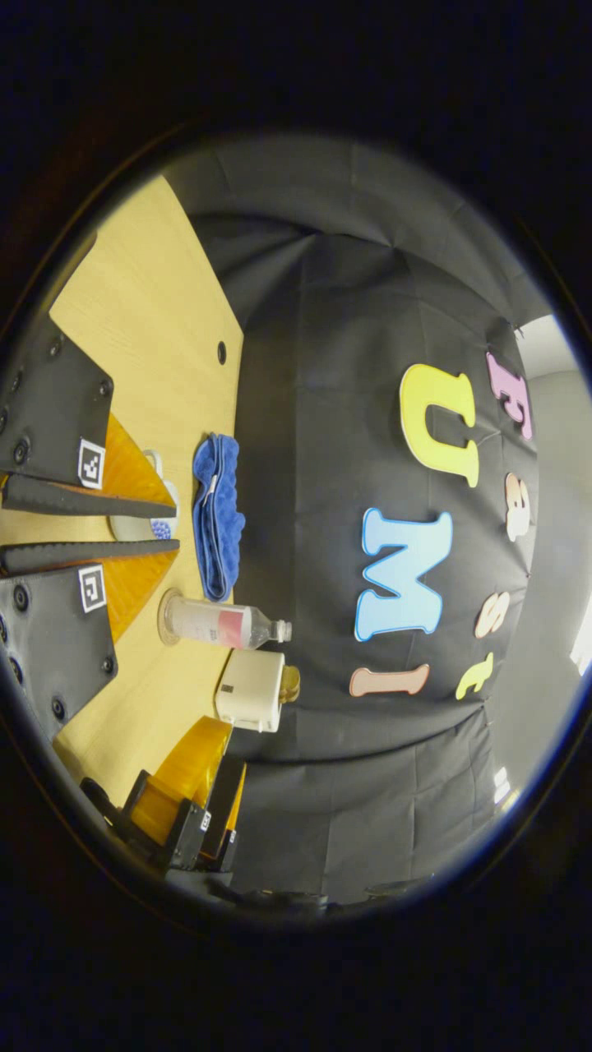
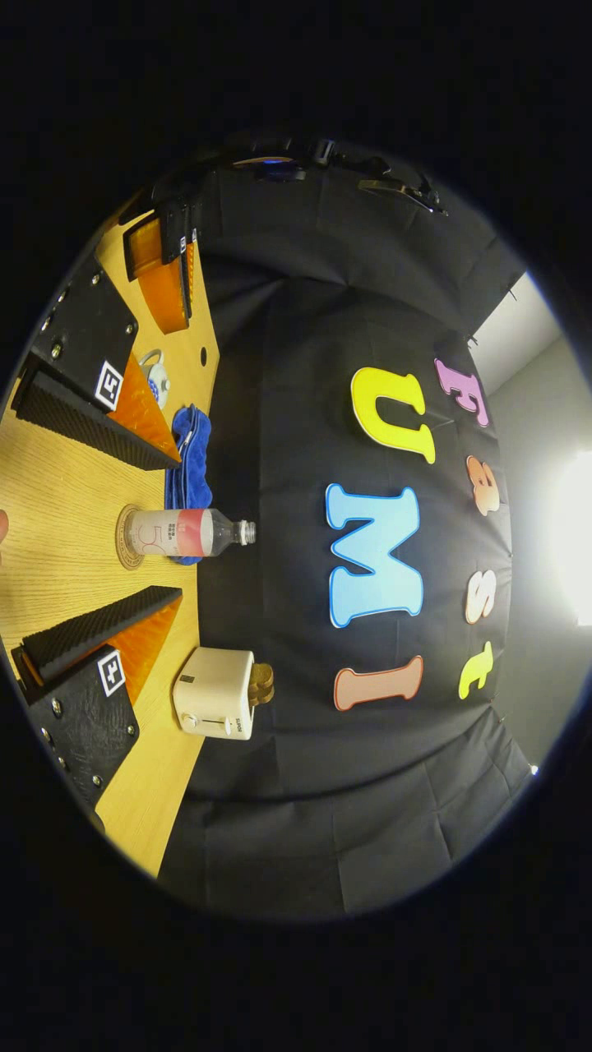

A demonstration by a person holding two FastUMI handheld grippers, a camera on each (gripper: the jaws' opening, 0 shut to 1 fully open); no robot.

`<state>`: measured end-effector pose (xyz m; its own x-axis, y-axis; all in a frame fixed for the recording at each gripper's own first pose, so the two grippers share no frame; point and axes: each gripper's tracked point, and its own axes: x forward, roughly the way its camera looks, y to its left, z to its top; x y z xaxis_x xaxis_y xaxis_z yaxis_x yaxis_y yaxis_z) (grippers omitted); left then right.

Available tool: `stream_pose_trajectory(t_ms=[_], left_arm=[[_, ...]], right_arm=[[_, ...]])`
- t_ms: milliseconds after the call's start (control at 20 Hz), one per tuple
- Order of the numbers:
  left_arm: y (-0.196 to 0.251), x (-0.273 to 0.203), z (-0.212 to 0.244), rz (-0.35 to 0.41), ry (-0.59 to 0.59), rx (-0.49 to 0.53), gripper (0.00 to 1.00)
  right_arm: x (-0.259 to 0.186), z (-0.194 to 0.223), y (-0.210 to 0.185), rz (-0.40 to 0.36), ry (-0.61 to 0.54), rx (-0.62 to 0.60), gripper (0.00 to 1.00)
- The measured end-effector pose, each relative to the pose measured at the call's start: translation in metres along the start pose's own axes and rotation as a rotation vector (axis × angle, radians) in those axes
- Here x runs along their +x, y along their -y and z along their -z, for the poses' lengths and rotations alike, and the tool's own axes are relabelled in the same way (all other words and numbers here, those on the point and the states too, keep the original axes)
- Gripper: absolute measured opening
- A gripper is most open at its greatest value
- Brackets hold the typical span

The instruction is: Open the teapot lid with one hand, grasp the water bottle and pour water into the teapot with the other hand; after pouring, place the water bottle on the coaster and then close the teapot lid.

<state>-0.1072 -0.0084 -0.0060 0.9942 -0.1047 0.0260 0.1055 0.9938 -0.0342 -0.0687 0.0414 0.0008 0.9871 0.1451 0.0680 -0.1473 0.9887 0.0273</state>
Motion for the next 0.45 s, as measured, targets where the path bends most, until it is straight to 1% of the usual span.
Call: stream_pose_trajectory(t_ms=[250,450], left_arm=[[0.000,-0.015,-0.002,-0.009,0.020,-0.008,0.20],[0.000,-0.015,0.003,-0.020,0.035,0.001,0.19]], right_arm=[[-0.014,0.000,-0.003,0.001,0.007,0.000,0.90],[-0.012,0.011,-0.003,0.010,-0.009,0.001,0.90]])
